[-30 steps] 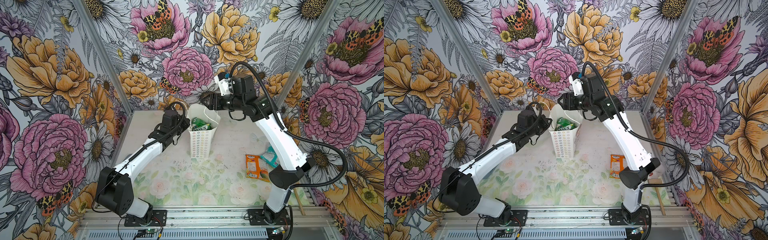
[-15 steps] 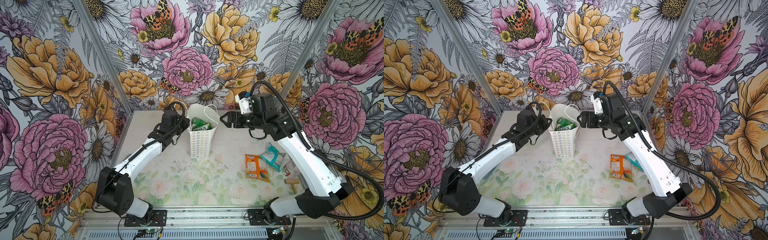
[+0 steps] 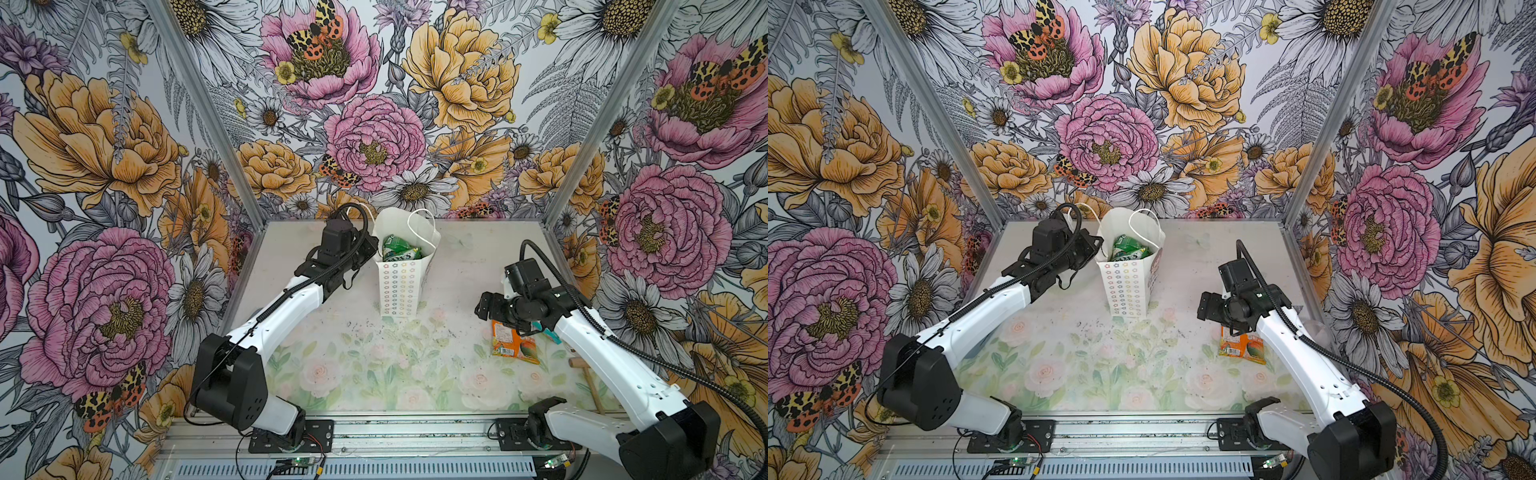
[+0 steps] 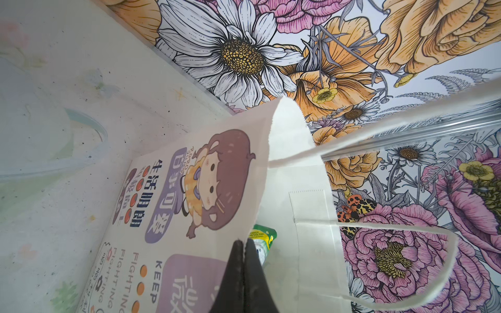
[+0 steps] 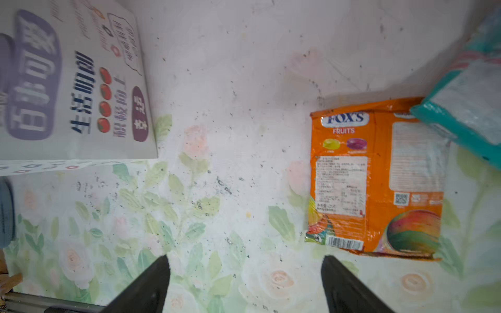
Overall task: Place the snacks into the paper bag
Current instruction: Move the snack to the middle-right of the table.
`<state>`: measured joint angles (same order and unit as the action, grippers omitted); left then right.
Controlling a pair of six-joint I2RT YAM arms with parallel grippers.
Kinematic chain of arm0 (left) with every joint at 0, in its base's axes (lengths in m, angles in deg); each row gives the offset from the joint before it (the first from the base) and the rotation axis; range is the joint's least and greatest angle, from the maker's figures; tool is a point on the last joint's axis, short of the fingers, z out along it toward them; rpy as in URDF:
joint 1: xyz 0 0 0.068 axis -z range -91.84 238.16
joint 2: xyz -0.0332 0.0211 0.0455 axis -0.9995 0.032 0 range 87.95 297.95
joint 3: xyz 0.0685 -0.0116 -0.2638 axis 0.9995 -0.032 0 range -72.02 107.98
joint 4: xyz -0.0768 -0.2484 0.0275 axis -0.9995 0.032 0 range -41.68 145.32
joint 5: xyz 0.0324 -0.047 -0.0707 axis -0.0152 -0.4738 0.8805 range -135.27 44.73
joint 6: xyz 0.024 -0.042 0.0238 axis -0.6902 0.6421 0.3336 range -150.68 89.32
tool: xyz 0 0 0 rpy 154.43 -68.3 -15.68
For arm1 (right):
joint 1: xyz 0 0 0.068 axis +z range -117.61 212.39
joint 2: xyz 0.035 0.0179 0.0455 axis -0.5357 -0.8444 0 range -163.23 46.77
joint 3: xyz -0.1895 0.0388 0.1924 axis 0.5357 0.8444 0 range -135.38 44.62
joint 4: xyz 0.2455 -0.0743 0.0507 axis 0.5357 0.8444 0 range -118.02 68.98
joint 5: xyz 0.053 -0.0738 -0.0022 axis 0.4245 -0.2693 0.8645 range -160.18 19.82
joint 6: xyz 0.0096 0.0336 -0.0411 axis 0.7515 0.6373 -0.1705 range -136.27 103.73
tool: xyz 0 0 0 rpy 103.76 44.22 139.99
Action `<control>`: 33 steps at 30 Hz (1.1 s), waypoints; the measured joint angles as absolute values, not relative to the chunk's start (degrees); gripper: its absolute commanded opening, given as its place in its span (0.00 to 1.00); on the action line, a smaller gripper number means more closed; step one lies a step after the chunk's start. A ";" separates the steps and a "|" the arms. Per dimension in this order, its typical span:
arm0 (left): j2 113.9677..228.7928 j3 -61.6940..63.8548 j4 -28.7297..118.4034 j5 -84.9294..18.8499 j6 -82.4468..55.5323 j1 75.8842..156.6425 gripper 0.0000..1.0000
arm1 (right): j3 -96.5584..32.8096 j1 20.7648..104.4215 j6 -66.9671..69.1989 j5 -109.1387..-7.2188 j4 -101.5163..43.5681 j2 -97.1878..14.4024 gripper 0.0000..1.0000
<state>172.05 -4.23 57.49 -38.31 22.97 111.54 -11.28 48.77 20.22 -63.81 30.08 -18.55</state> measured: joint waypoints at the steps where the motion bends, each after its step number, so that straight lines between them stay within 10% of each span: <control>1: 172.05 -4.23 57.49 -38.31 22.97 111.54 0.00 | -9.82 48.16 20.53 -64.00 30.08 -18.55 0.90; 33: 172.07 -4.21 57.49 -38.31 22.97 111.54 0.00 | -3.06 35.75 19.28 -73.03 28.47 -25.94 0.92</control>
